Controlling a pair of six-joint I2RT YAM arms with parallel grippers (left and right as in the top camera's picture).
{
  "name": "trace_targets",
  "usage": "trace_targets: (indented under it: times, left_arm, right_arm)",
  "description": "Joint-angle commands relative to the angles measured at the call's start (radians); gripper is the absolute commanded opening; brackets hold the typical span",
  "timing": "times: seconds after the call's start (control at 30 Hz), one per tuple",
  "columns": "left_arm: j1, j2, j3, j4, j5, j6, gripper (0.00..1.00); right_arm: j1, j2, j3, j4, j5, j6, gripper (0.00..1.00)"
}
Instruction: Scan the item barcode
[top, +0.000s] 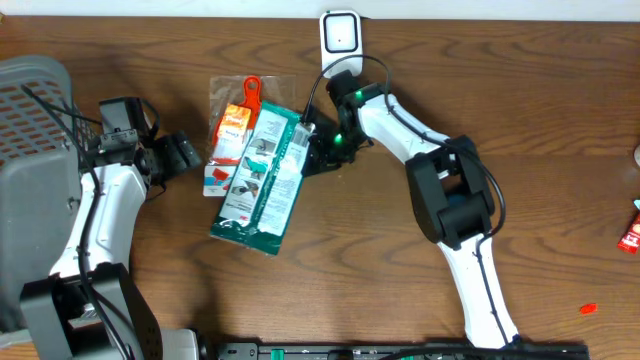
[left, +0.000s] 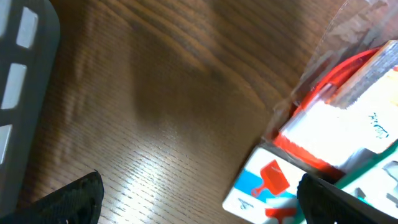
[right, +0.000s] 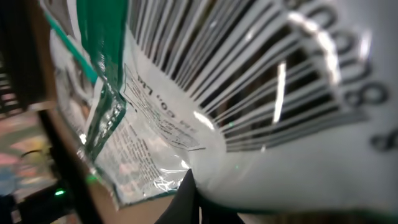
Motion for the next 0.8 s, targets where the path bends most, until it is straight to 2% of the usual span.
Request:
trace_targets:
  times: [0.0,0.37,0.67,0.77]
  left_arm:
    - [0.007,0.033,-0.002,-0.002,0.002,0.006,0.99]
    - [0.007,0.099,-0.002,0.001,0.034,0.019,0.99]
    - [0.007,0.103,-0.001,0.024,0.553,0.286,0.98]
    - [0.007,0.121,-0.002,0.029,0.647,0.334,0.98]
  right_arm:
    - [-0.018,-0.083,-0.016,-0.01,0.122,-0.031,0.01]
    - [-0.003,-0.185,-0.016,-0.078,0.122,-0.057,0.01]
    - [-0.01,-0.186,-0.016,-0.147,0.122,-0.132,0.01]
    - [-0.01,-0.186,-0.016,-0.145,0.122,-0.14,0.01]
